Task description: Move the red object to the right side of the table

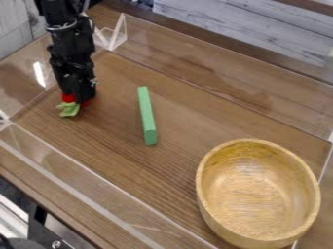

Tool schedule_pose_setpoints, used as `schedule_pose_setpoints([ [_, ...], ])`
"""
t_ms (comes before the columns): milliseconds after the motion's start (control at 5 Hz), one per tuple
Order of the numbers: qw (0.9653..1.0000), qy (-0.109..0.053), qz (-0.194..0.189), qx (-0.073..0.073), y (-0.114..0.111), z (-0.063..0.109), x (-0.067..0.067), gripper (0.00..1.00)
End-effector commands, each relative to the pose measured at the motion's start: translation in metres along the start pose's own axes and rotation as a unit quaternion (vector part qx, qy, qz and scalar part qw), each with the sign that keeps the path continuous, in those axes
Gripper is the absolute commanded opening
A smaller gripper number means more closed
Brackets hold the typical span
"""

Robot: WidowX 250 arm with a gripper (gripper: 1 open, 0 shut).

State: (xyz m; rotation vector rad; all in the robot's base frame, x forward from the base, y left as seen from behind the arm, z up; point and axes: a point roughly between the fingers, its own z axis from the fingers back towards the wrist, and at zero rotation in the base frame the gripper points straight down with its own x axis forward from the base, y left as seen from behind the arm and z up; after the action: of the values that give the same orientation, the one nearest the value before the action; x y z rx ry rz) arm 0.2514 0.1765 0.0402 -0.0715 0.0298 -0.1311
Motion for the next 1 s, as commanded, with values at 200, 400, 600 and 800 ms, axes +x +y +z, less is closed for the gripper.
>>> schedule_pose_setpoints([
  [200,1.0000,-0.003,-0.002,0.001,-0.005,-0.002,0.009,0.00],
  [400,0.9999,0.000,0.014,-0.009,-0.002,-0.008,0.007,1.00],
  [600,0.9994,0.004,0.028,-0.018,0.001,-0.012,0.005,1.00],
  [800,0.9992,0.008,0.034,-0.022,0.002,-0.016,0.004,1.00],
])
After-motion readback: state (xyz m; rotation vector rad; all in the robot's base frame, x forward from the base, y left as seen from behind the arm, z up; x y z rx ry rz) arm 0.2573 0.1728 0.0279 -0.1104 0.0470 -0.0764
